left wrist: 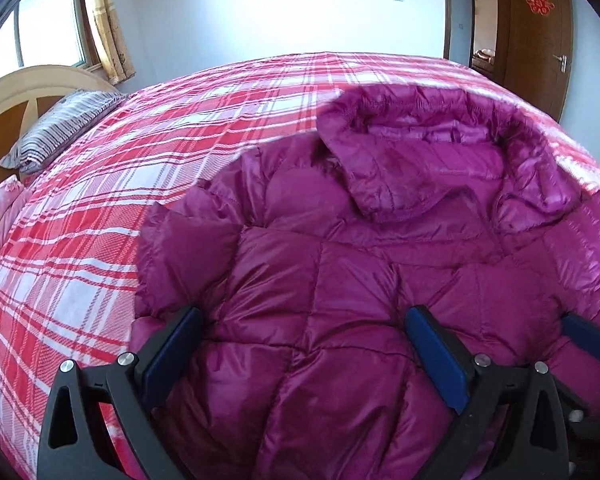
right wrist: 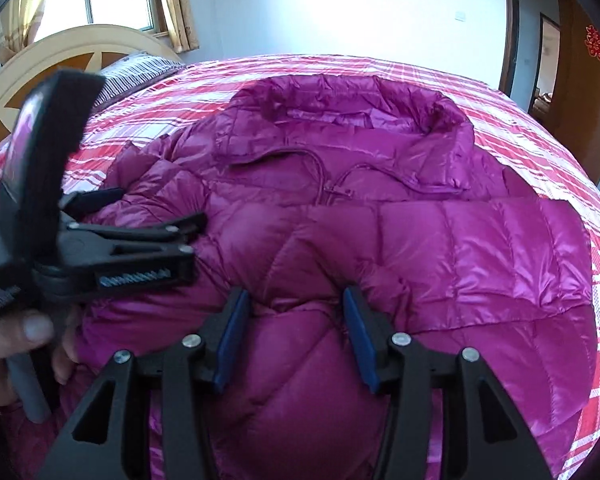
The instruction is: Fold large clothes
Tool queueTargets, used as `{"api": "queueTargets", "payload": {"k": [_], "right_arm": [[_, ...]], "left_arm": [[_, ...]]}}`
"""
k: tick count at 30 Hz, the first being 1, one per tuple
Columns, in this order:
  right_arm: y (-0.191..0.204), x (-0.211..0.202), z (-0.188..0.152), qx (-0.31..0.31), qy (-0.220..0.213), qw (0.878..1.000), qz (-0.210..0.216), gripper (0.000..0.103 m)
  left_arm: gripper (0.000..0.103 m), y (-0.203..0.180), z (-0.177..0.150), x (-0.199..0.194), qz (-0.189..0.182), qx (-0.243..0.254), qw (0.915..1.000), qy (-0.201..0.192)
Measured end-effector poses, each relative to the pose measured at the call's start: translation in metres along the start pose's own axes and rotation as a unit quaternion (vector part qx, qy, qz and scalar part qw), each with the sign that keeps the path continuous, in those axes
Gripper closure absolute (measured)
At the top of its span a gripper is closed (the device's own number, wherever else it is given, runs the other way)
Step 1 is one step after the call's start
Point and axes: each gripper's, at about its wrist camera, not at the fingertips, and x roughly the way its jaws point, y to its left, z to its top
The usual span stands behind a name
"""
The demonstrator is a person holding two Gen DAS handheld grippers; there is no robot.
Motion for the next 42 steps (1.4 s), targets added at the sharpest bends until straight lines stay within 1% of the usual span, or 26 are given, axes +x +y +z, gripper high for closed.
{"api": "queueTargets", "payload": {"k": [1,3,4,5,6,7,9,18,29,31,34,38,40,42], "right_arm": [[0.002,0.001,-0.001,-0.002,0.000,1.000,-0.003,0.050],[0.003,0.002,-0.001,-0.004,-0.002,1.000,-0.004,0.050],[0.003,0.002,0.000,-0.002,-0.003,1.000,-0.001,0.049],[0.002,0.001,0.001,0.002,-0.003,1.000,0.003,0.049],[0.000,0.001,0.000,0.006,-0.004,1.000,0.007,0.049],[0.000,0.001,0.002,0.007,-0.004,1.000,0.010,0.049],[0.000,0.000,0.001,0.009,-0.005,1.000,0.013,0.049],[0.002,0.001,0.002,0.001,-0.002,1.000,0.006,0.049],[0.010,0.003,0.002,-0.022,0.002,1.000,-0.019,0.048],[0.013,0.003,0.003,-0.037,0.010,0.999,-0.027,0.047],[0.018,0.003,0.009,-0.088,0.037,0.995,-0.026,0.044],[0.009,0.005,0.022,-0.116,0.085,0.989,0.014,0.040],[0.006,0.006,0.023,-0.134,0.095,0.986,0.027,0.037],[0.005,0.006,0.021,-0.142,0.100,0.984,0.037,0.036]], "left_arm": [[0.001,0.003,0.002,-0.005,-0.003,-0.005,0.9999,-0.010],[0.001,0.010,0.005,-0.009,0.010,-0.013,0.9995,-0.026],[0.001,0.013,0.004,-0.002,0.019,-0.013,0.9996,-0.016],[0.001,0.015,0.003,0.008,0.015,-0.013,0.9998,0.003],[0.001,0.018,0.000,0.019,0.000,-0.020,0.9995,0.024],[0.001,0.022,0.000,0.023,-0.011,-0.030,0.9991,0.027],[0.001,0.024,0.000,0.024,-0.017,-0.039,0.9988,0.026],[0.001,0.024,-0.003,0.026,-0.015,-0.037,0.9990,0.021],[0.001,0.023,-0.006,0.025,-0.016,-0.037,0.9990,0.020],[0.001,0.023,-0.006,0.025,-0.017,-0.037,0.9990,0.020],[0.001,0.023,-0.007,0.024,-0.018,-0.038,0.9989,0.019],[0.001,0.024,-0.006,0.025,-0.019,-0.038,0.9989,0.019],[0.001,0.024,-0.006,0.025,-0.020,-0.038,0.9989,0.019],[0.001,0.025,-0.006,0.024,-0.022,-0.040,0.9988,0.018]]}}
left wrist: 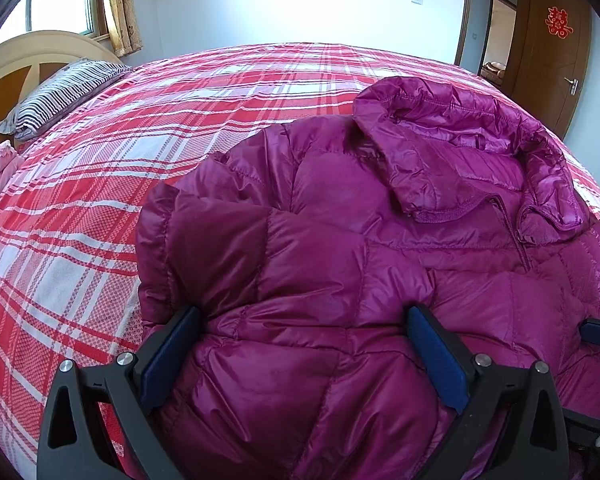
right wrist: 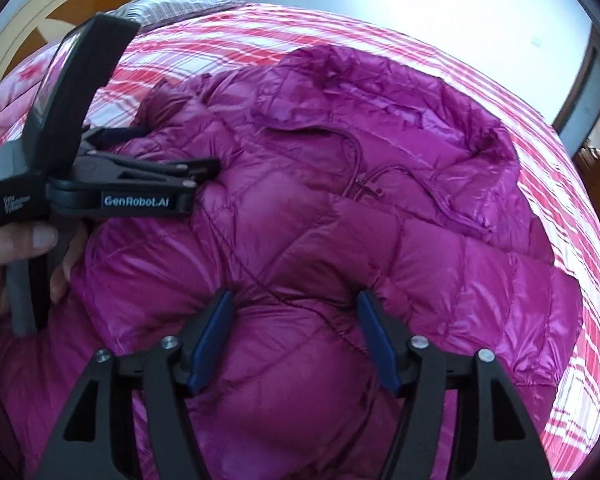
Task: Fold large clothes
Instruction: 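Lift the jacket hem with the right tool toward the collar while the left tool holds the body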
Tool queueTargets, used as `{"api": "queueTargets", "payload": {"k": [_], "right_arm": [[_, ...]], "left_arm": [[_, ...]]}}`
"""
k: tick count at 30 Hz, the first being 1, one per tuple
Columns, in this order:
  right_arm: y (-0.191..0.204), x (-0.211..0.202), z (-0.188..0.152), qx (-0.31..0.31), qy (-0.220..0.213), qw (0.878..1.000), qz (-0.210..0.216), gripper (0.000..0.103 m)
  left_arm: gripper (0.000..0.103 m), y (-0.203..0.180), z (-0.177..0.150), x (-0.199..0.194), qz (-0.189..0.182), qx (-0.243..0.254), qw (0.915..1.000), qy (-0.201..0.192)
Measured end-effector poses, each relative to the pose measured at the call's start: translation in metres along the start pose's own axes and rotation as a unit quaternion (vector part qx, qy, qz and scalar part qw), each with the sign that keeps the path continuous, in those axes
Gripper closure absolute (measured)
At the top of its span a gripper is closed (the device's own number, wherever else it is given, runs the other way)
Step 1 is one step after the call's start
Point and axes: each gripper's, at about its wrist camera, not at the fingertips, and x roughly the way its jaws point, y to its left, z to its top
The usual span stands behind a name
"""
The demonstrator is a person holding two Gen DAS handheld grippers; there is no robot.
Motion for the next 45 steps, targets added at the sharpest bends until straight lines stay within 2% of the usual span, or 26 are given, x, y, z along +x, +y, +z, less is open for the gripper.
{"api": "queueTargets", "payload": {"k": [3,4,7,10,16,20,23,24,25,26,27,28,31,36,38,43,45], "right_arm": [[-0.006,-0.007,0.008,-0.026,0.029,0.999,0.032,0.036],[-0.010,-0.013,0.012,-0.029,0.026,0.999,0.039,0.036],[-0.031,-0.035,0.029,-0.035,-0.015,0.999,0.028,0.031],[-0.057,-0.039,0.054,-0.032,-0.040,0.999,-0.015,0.029],[-0.105,-0.012,0.113,-0.044,-0.038,0.994,-0.094,0.029],[-0.120,0.015,0.145,-0.072,-0.015,0.993,-0.092,0.029],[-0.121,0.039,0.155,-0.109,0.025,0.991,-0.067,0.031],[-0.121,0.046,0.155,-0.123,0.038,0.990,-0.064,0.031],[-0.120,0.052,0.154,-0.137,0.051,0.987,-0.065,0.039],[-0.121,0.057,0.153,-0.151,0.063,0.984,-0.068,0.058],[-0.121,0.058,0.151,-0.159,0.068,0.982,-0.074,0.070],[-0.121,0.056,0.149,-0.165,0.064,0.981,-0.084,0.090],[-0.121,0.036,0.136,-0.160,0.024,0.983,-0.080,0.091],[-0.114,0.028,0.101,-0.164,-0.030,0.979,-0.120,0.092],[-0.106,0.037,0.087,-0.174,-0.050,0.971,-0.158,0.092],[-0.090,0.063,0.059,-0.192,-0.084,0.957,-0.199,0.093],[-0.089,0.065,0.055,-0.192,-0.099,0.953,-0.213,0.093]], "left_arm": [[0.001,0.001,0.000,0.000,-0.003,-0.002,1.0000,-0.001],[0.001,0.001,0.000,0.000,-0.004,-0.002,1.0000,-0.001],[0.001,0.002,-0.001,0.000,-0.005,-0.003,1.0000,-0.002],[0.001,0.002,-0.001,0.000,-0.006,-0.003,1.0000,-0.002],[0.001,0.003,-0.001,-0.001,-0.006,-0.003,1.0000,-0.003],[0.001,0.004,-0.002,-0.001,-0.006,-0.002,1.0000,-0.003],[0.001,0.004,-0.002,-0.001,-0.006,-0.002,1.0000,-0.003],[0.001,0.004,-0.002,-0.001,-0.006,-0.002,1.0000,-0.003],[0.001,0.004,-0.002,-0.001,-0.006,-0.002,1.0000,-0.003],[0.001,0.004,-0.002,-0.001,-0.006,-0.002,1.0000,-0.003],[0.001,0.004,-0.002,-0.001,-0.006,-0.002,1.0000,-0.003],[0.001,0.004,-0.003,-0.001,-0.006,-0.002,1.0000,-0.004],[0.001,0.004,-0.003,-0.001,-0.006,-0.002,1.0000,-0.004],[0.001,0.004,-0.003,-0.002,-0.004,0.000,1.0000,-0.003],[0.001,0.003,-0.003,-0.002,-0.003,0.001,1.0000,-0.003],[0.001,0.006,0.000,-0.009,-0.012,0.000,0.9999,-0.002],[0.001,0.008,0.007,-0.024,-0.011,0.004,0.9998,-0.014]]}}
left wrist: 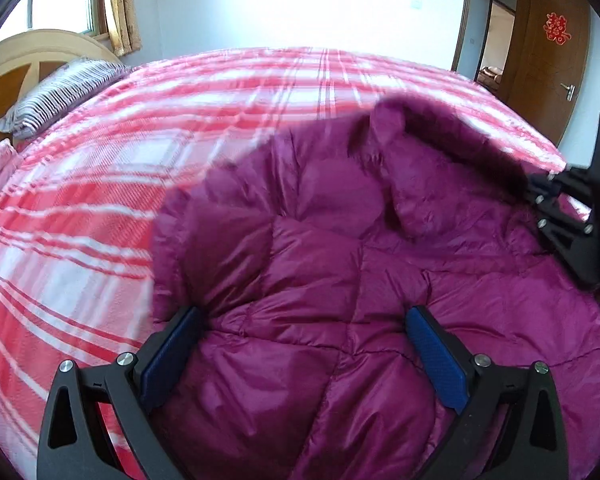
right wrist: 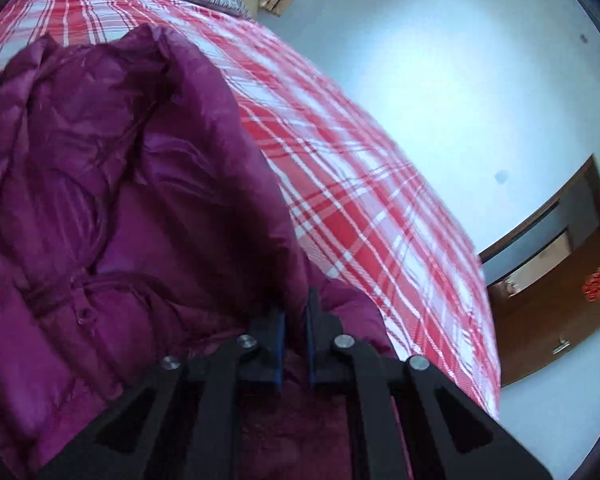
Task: Fold large clothes
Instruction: 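Lift the jacket hem with the right tool toward the collar while the left tool holds the body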
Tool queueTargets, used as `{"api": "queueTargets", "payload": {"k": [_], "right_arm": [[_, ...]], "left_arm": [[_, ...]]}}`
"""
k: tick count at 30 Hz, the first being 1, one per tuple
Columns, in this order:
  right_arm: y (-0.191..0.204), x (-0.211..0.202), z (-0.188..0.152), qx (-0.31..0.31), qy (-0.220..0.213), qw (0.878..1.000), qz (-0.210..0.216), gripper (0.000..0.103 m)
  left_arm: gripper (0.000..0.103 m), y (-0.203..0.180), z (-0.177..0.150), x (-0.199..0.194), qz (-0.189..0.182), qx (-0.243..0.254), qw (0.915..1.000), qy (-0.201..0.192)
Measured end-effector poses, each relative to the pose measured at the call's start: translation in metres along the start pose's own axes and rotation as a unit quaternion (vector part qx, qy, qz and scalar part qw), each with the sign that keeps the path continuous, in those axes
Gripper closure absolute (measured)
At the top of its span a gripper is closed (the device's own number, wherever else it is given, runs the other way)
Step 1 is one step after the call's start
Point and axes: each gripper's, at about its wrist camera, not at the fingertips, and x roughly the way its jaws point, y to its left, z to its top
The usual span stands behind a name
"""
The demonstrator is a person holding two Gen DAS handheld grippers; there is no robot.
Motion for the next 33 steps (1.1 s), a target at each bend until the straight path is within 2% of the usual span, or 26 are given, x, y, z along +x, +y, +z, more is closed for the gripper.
{"api": "queueTargets", "payload": {"k": [2,5,8,10,14,17,22,23,24,25,26,30,33], "right_arm": [[-0.002,-0.001,-0.001,0.009,-0.009,1.000,-0.008,0.093],[-0.006,0.000,-0.002,0.018,-0.012,1.000,-0.004,0.093],[-0.006,0.002,-0.003,0.016,-0.015,1.000,-0.003,0.093],[-0.005,0.001,-0.004,0.017,-0.016,1.000,-0.002,0.093],[-0.003,0.002,-0.007,0.021,-0.016,1.000,-0.002,0.093],[-0.003,0.004,-0.009,0.025,-0.016,1.000,0.002,0.093],[-0.009,0.006,-0.012,0.038,-0.017,0.999,0.014,0.093],[-0.009,0.007,-0.012,0.037,-0.017,0.999,0.013,0.093],[-0.008,0.007,-0.012,0.036,-0.016,0.999,0.013,0.093],[-0.008,0.007,-0.012,0.036,-0.017,0.999,0.013,0.093],[-0.009,0.007,-0.012,0.037,-0.017,0.999,0.013,0.093],[-0.009,0.009,-0.012,0.040,-0.015,0.999,0.015,0.093],[-0.011,0.010,-0.012,0.040,-0.013,0.999,0.017,0.093]], "left_arm": [[0.001,0.001,0.019,-0.025,0.003,0.006,0.9993,-0.038],[0.001,0.003,0.066,-0.054,-0.010,-0.016,0.9962,-0.085],[0.001,-0.004,0.123,-0.042,-0.030,-0.035,0.9952,-0.087],[0.001,-0.011,0.141,-0.019,-0.040,-0.028,0.9972,-0.057],[0.001,-0.030,0.125,0.017,-0.053,-0.002,0.9985,0.008],[0.001,-0.038,0.106,0.030,-0.038,0.009,0.9992,0.014],[0.002,-0.029,0.082,0.050,-0.057,-0.066,0.9942,0.064],[0.002,-0.032,0.076,0.054,-0.033,-0.057,0.9950,0.075],[0.002,-0.035,0.070,0.062,0.007,-0.044,0.9949,0.091],[0.002,-0.036,0.064,0.069,0.028,-0.034,0.9933,0.107],[0.002,-0.036,0.062,0.071,0.028,-0.030,0.9928,0.112],[0.002,-0.043,0.069,0.047,0.047,-0.003,0.9948,0.090],[0.002,-0.055,0.083,0.005,0.040,0.030,0.9982,0.033]]}}
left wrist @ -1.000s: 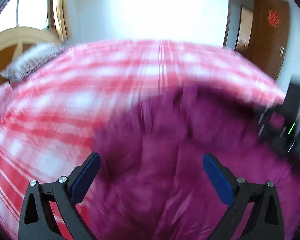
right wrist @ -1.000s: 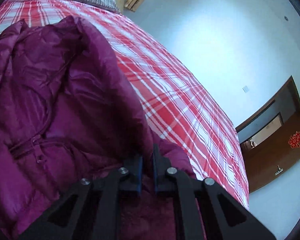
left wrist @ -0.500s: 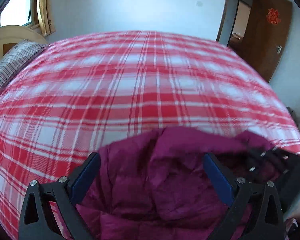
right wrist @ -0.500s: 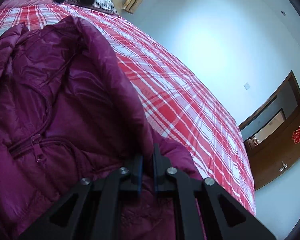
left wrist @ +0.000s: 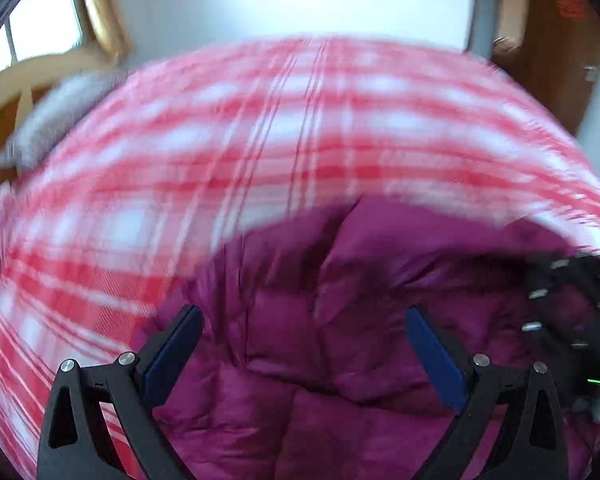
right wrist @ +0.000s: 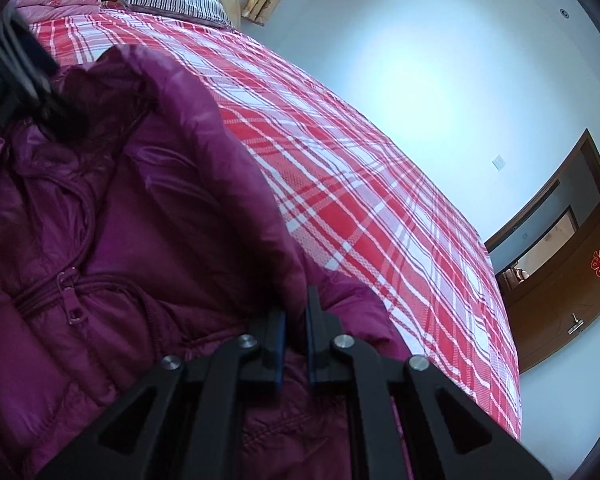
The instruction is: Fold large clothes
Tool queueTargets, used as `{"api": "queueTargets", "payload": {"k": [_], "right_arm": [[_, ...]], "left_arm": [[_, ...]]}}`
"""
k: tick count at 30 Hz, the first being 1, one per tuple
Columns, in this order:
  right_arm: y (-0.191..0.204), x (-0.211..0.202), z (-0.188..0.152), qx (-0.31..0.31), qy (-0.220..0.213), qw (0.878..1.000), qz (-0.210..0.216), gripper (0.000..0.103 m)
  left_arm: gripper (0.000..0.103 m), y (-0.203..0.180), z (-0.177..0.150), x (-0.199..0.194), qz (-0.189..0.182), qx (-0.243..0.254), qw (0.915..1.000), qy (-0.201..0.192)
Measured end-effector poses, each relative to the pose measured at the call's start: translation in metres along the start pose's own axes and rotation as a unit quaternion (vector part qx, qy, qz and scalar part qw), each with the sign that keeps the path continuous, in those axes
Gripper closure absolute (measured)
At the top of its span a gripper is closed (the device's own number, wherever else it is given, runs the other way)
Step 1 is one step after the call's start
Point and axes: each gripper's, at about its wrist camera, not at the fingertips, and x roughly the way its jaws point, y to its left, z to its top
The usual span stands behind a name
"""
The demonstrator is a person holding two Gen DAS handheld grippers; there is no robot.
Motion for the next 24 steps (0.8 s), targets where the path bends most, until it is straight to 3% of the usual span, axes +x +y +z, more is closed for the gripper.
{"api": "queueTargets", "payload": {"k": [3,5,7,8,10,11,15,19,21,24], "right_arm": [[0.001,0.000,0.000,0.000,-0.001,1.000,-0.001,0.093],[0.000,0.000,0.000,0.002,-0.001,1.000,0.001,0.093],[0.000,-0.001,0.000,0.004,-0.002,1.000,0.001,0.093],[0.000,-0.001,0.000,0.003,-0.003,1.000,0.001,0.093],[0.000,-0.001,0.000,0.003,-0.003,1.000,-0.001,0.093],[0.001,-0.001,0.000,0.002,-0.003,1.000,-0.002,0.093],[0.001,-0.002,-0.001,0.006,-0.007,1.000,0.000,0.093],[-0.002,-0.009,0.000,0.008,-0.011,1.000,0.021,0.092],[-0.014,-0.024,0.002,0.034,-0.015,0.997,0.060,0.086],[-0.050,-0.061,0.009,0.131,-0.043,0.984,0.115,0.067]], "left_arm": [[0.002,-0.001,0.022,-0.050,-0.025,-0.008,0.9933,-0.112],[0.002,-0.004,0.042,-0.049,-0.009,-0.009,0.9909,-0.134],[0.002,-0.011,0.061,-0.021,0.010,0.012,0.9939,-0.109],[0.002,-0.015,0.065,-0.001,0.036,0.024,0.9952,-0.088],[0.002,-0.015,0.057,0.039,0.094,0.043,0.9941,-0.034],[0.002,-0.011,0.047,0.050,0.100,0.042,0.9940,-0.016],[0.002,0.006,0.004,0.073,0.067,0.022,0.9974,0.015],[0.002,0.005,-0.009,0.075,0.058,0.005,0.9982,0.012],[0.002,0.004,-0.011,0.074,0.058,0.004,0.9983,0.010],[0.002,0.003,-0.013,0.075,0.055,0.000,0.9985,0.003]]}}
